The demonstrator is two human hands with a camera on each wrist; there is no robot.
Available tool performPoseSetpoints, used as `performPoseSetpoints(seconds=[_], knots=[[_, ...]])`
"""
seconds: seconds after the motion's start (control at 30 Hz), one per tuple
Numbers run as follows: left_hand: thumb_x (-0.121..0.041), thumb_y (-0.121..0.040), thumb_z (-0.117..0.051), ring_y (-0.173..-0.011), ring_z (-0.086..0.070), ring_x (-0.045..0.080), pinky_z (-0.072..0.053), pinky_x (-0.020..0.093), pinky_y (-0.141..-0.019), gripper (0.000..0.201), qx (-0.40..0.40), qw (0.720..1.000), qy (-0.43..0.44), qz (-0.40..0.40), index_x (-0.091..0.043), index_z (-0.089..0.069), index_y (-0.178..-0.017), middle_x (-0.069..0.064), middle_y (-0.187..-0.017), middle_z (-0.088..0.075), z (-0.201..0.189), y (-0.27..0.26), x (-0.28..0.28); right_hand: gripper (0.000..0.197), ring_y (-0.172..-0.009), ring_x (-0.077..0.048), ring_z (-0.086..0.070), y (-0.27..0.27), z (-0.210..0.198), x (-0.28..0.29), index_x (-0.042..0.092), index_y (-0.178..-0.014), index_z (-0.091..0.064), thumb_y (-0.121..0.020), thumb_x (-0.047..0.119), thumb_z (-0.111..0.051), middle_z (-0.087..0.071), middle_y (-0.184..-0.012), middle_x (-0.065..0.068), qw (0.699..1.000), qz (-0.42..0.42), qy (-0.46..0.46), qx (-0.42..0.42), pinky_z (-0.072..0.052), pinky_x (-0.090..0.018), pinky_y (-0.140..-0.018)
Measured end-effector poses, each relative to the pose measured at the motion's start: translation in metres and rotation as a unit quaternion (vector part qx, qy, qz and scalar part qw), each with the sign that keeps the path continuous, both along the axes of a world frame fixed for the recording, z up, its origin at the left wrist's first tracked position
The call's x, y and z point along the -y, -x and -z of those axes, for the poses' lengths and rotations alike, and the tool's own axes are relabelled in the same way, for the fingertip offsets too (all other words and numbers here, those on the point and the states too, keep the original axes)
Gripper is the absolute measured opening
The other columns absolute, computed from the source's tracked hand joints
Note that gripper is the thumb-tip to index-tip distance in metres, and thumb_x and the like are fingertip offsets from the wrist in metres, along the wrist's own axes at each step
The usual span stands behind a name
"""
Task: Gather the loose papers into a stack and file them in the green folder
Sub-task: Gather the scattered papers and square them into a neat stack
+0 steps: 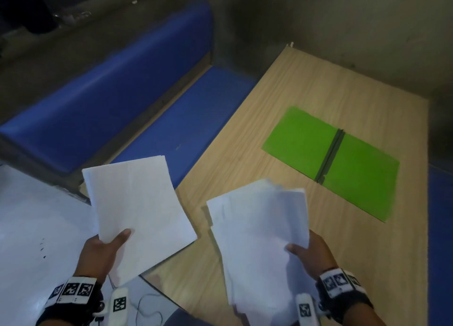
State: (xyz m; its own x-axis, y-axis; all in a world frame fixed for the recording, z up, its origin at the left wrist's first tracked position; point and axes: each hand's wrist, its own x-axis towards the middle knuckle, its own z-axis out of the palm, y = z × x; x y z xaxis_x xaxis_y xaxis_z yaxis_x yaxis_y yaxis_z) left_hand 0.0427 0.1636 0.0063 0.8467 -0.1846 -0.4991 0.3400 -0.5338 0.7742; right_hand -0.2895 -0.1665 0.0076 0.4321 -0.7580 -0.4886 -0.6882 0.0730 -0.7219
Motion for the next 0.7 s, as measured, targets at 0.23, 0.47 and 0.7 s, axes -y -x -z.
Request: performPoseSetpoints(seconds=[0.23, 0.47, 0.7], knots=[[-0.043, -0.07, -0.086, -0.095, -0.073, 0.027, -0.054, 0.045, -0.093, 0.051, -0.047, 0.991, 0.062, 0.111, -0.007, -0.074, -0.103, 0.004, -0.097, -0.078, 0.006, 0.041, 0.07, 0.046, -0.099, -0.017, -0.069, 0.061, -0.045, -0.007, 0.01, -0.113, -0.064, -0.071, 0.001, -0.078, -0.074, -0.105, -0.002, 0.973, 0.151, -0.021, 0.172, -0.047, -0.038, -0.092], [-0.025, -0.095, -0.064, -0.08, -0.073, 0.022, -0.056, 0.024, -0.065, 0.028, -0.219, 0.91, 0.136, 0.325, -0.002, -0.071, -0.109, 0.016, -0.097, -0.075, -0.006, 0.146, 0.152, 0.063, -0.084, 0.008, -0.064, 0.072, -0.038, -0.044, 0.027, -0.099, -0.058, -0.048, 0.043, -0.091, -0.066, -0.099, 0.01, 0.964, 0.197, -0.034, 0.178, -0.051, -0.025, -0.083], [-0.073, -0.089, -0.027, -0.112, -0.07, 0.028, -0.051, 0.043, -0.1, 0.078, -0.305, 0.861, 0.132, 0.385, -0.018, -0.073, -0.118, 0.011, -0.118, -0.075, -0.04, 0.181, 0.177, 0.099, -0.115, -0.018, -0.048, 0.111, -0.03, -0.054, 0.005, -0.128, -0.05, -0.045, 0.038, -0.093, -0.052, -0.116, -0.006, 0.966, 0.223, 0.022, 0.126, -0.031, -0.028, -0.094]])
